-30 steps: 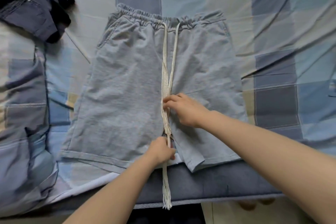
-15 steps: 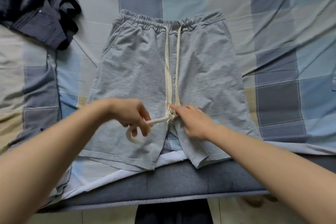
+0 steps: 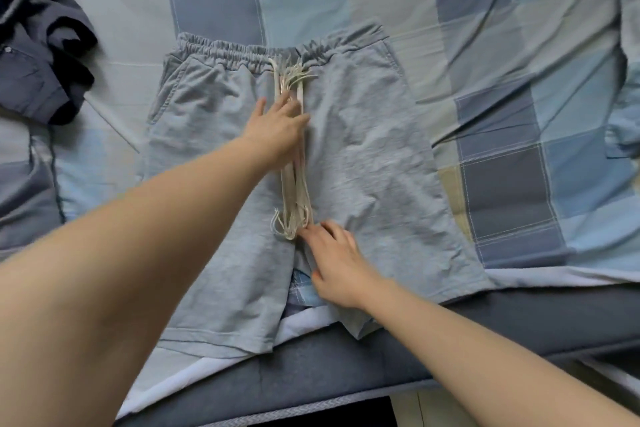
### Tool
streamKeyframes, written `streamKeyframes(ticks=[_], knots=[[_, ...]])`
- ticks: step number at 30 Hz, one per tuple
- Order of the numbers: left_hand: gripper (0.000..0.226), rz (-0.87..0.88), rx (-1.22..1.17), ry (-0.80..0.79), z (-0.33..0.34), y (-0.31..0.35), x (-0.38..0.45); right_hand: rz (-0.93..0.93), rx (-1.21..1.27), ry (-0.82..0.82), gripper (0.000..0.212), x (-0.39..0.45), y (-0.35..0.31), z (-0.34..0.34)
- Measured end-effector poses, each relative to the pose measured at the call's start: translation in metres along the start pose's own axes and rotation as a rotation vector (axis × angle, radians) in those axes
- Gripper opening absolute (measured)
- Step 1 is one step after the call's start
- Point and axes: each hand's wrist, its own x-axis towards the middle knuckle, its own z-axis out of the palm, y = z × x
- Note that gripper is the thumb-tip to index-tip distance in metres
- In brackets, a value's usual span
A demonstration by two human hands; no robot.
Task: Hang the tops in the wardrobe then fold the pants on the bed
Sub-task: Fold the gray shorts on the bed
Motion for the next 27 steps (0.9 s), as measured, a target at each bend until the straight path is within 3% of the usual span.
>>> streamKeyframes(ticks=[3, 6, 10, 12, 14, 17, 20, 23, 25, 27], knots=[[0.063, -0.058, -0.059, -0.135, 0.035, 0.013, -0.014, -0.003, -0.052, -0.009, 0.072, -0.006, 0.000, 0.000], [0.071, -0.089, -0.026, -0.084, 0.056, 0.016, -0.028, -0.057, -0.115, -0.024, 0.065, -0.018, -0.001, 0.001], [0.064, -0.149, -0.032, -0.046, 0.060, 0.023, -0.042, -0.133, -0.081, -0.066, 0.059, -0.036, 0.006, -0.002], [0.061, -0.160, -0.064, -0.010, 0.059, 0.032, -0.049, -0.118, 0.034, 0.017, 0.059, -0.047, 0.018, -0.012], [0.062, -0.082, -0.075, 0.033, 0.061, 0.043, -0.058, 0.069, 0.159, 0.211, 0.058, -0.055, 0.041, -0.024], [0.061, 0.147, -0.020, 0.030, 0.068, 0.063, -0.069, 0.563, 0.147, 0.452, 0.055, -0.070, 0.091, -0.039], [0.043, 0.285, 0.008, -0.052, 0.076, 0.088, -0.079, 0.873, 0.288, 0.453, 0.062, -0.084, 0.132, -0.041], [0.041, 0.182, -0.074, -0.041, 0.070, 0.112, -0.084, 0.868, 0.389, 0.312, 0.056, -0.093, 0.154, -0.041], [0.044, 0.091, -0.151, -0.072, 0.064, 0.124, -0.082, 0.782, 0.438, 0.221, 0.029, -0.095, 0.152, -0.045], [0.044, -0.011, -0.365, -0.161, 0.056, 0.134, -0.079, 0.645, 0.451, 0.237, 0.011, -0.098, 0.139, -0.049]])
